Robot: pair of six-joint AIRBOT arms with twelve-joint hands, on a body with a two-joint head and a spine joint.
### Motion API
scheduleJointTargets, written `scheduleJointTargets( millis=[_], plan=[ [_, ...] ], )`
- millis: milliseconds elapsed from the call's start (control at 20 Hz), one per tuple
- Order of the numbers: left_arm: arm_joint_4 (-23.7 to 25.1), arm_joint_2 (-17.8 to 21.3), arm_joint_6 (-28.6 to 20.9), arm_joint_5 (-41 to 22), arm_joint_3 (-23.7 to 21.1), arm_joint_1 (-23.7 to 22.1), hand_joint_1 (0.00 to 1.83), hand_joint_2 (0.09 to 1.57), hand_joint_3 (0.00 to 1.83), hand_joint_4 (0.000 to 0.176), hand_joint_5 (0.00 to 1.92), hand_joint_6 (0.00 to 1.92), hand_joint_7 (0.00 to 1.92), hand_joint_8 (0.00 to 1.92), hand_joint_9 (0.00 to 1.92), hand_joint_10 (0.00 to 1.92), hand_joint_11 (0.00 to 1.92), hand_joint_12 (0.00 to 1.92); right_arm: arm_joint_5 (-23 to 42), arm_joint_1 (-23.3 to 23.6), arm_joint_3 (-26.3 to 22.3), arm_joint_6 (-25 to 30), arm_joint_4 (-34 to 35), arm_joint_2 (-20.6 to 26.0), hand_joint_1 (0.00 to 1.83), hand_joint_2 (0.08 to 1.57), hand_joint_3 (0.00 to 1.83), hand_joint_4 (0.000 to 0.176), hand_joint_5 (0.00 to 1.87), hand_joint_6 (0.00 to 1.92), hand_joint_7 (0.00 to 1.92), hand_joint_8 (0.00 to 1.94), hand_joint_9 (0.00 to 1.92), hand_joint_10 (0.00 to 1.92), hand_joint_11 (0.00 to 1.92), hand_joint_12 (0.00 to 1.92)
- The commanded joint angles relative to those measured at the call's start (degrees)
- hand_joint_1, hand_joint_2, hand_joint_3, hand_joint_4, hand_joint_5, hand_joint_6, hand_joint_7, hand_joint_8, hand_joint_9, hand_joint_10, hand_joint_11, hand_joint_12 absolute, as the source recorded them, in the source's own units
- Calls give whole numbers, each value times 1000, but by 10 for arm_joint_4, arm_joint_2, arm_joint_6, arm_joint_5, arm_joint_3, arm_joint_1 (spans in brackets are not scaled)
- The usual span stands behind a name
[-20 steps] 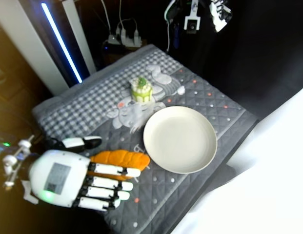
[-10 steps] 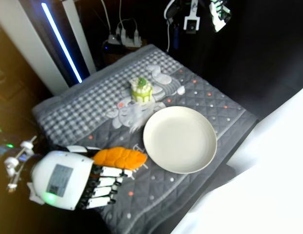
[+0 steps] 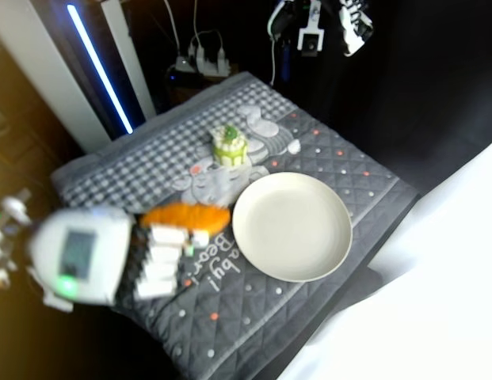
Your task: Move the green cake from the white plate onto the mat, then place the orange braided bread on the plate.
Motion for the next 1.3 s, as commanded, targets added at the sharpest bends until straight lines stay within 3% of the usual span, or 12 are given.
scheduleJointTargets(
  millis=[0, 50, 200, 450, 550, 650, 700, 850, 950, 1050, 1150, 1250],
  plan=[
    [-17, -1, -3, -72, 3, -4, 870, 768, 0, 0, 323, 4, 427, 1, 471, 8, 87, 1447, 94, 2, -6, -11, 17, 15, 1286, 1075, 0, 0, 1178, 337, 1050, 1142, 1067, 1319, 978, 1712],
    [-17, -2, -3, -71, 3, -4, 860, 786, 5, 0, 313, 0, 414, 0, 450, 1, 71, 1438, 106, 2, -15, -22, 16, 20, 1293, 1043, 0, 0, 1221, 340, 1143, 941, 1083, 1224, 985, 1685],
    [-17, -8, -3, -67, 7, -4, 842, 795, 2, 0, 319, 1, 440, 4, 453, 3, 78, 1451, 125, 2, -20, -32, 9, 21, 1286, 1070, 0, 0, 1252, 212, 1036, 1173, 1010, 1373, 901, 1820],
    [-8, -29, -3, -43, 21, -30, 870, 791, 2, 0, 300, 2, 429, 2, 467, 8, 45, 1494, 111, 29, -14, -46, 2, 17, 1303, 1033, 0, 0, 1249, 263, 1163, 950, 1151, 1028, 999, 1456],
    [-1, -33, -3, -40, 25, -37, 893, 785, 0, 0, 304, 3, 424, 3, 460, 4, 56, 1454, 37, 100, 2, -49, -47, -5, 1219, 1000, 0, 0, 1275, 443, 1054, 1420, 1150, 1603, 1111, 1773],
    [2, -32, -6, -42, 27, -37, 880, 790, 2, 0, 309, 3, 443, 8, 488, 14, 67, 1467, -35, 155, 26, -49, -92, -31, 1296, 1035, 2, 0, 1103, 565, 1236, 778, 1213, 764, 1040, 1171],
    [5, -32, -6, -40, 28, -38, 877, 789, 1, 0, 313, 4, 450, 9, 502, 19, 64, 1467, -66, 174, 41, -49, -102, -47, 1380, 1045, 1, 0, 983, 738, 1236, 500, 1149, 963, 1052, 974],
    [11, -41, -6, -34, 33, -48, 855, 810, 8, 0, 307, 0, 460, 4, 510, 15, 79, 1513, -115, 194, 68, -49, -111, -71, 1308, 1024, 0, 0, 1208, 371, 1234, 763, 1248, 611, 1043, 1103],
    [15, -49, -6, -29, 39, -55, 859, 785, 0, 0, 308, 1, 450, 0, 508, 13, 81, 1524, -142, 206, 84, -49, -113, -85, 1299, 1019, 0, 0, 1261, 295, 1211, 805, 1256, 730, 1022, 1355],
    [24, -51, -10, -23, 44, -61, 836, 788, 0, 0, 311, 0, 434, 0, 512, 13, 77, 1574, -170, 220, 106, -49, -112, -109, 1287, 1031, 0, 0, 1156, 533, 1213, 775, 1219, 665, 957, 1250],
    [38, -50, -18, -6, 50, -77, 878, 786, 0, 0, 299, 0, 417, 2, 493, 4, 48, 1556, -198, 234, 139, -40, -112, -143, 1385, 1081, 1, 0, 941, 790, 1085, 789, 1044, 1119, 868, 1180],
    [51, -54, -20, 6, 53, -91, 884, 776, 0, 0, 303, 0, 425, 2, 506, 8, 55, 1520, -210, 239, 173, -13, -112, -172, 1295, 1053, 0, 0, 980, 918, 1255, 539, 1180, 707, 972, 1069]
  ],
)
